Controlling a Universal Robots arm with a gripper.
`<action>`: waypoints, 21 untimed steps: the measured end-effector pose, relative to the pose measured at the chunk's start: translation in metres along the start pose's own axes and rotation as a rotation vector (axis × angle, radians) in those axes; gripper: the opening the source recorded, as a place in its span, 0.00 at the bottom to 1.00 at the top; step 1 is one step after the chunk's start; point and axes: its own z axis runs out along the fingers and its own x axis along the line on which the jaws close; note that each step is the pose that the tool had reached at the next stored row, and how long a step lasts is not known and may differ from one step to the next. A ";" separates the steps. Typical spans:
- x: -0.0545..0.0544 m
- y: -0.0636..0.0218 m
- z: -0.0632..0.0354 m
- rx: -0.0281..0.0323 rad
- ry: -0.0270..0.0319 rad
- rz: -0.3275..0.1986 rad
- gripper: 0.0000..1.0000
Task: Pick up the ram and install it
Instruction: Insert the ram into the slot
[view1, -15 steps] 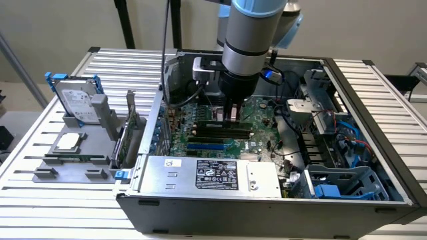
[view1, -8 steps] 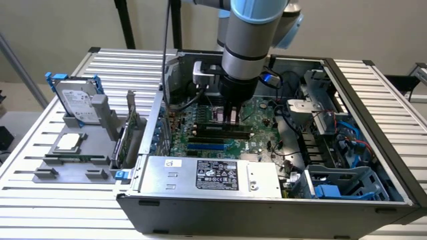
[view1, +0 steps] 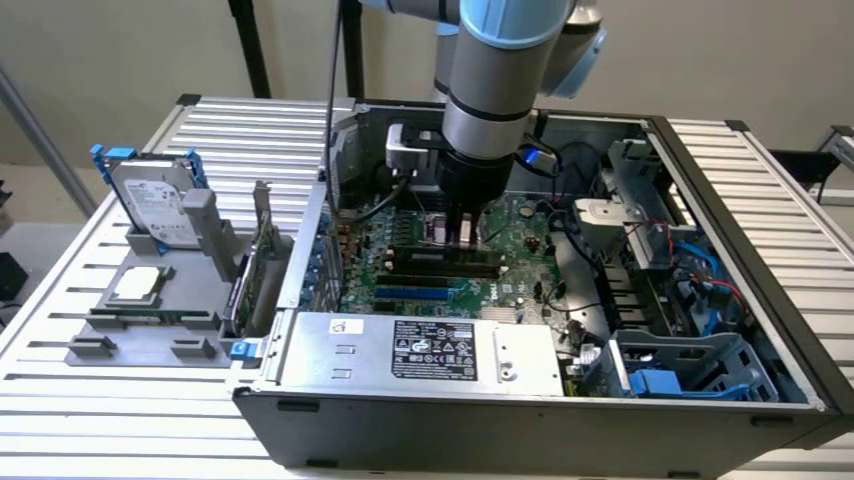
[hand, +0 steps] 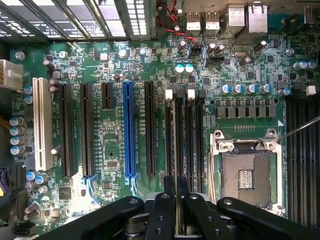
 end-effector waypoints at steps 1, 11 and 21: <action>0.000 0.0001 0.0004 -0.0012 0.0032 0.000 0.14; 0.000 0.0000 0.0038 -0.0068 0.0087 0.000 0.14; 0.001 -0.0001 0.0038 -0.0067 0.0087 0.000 0.14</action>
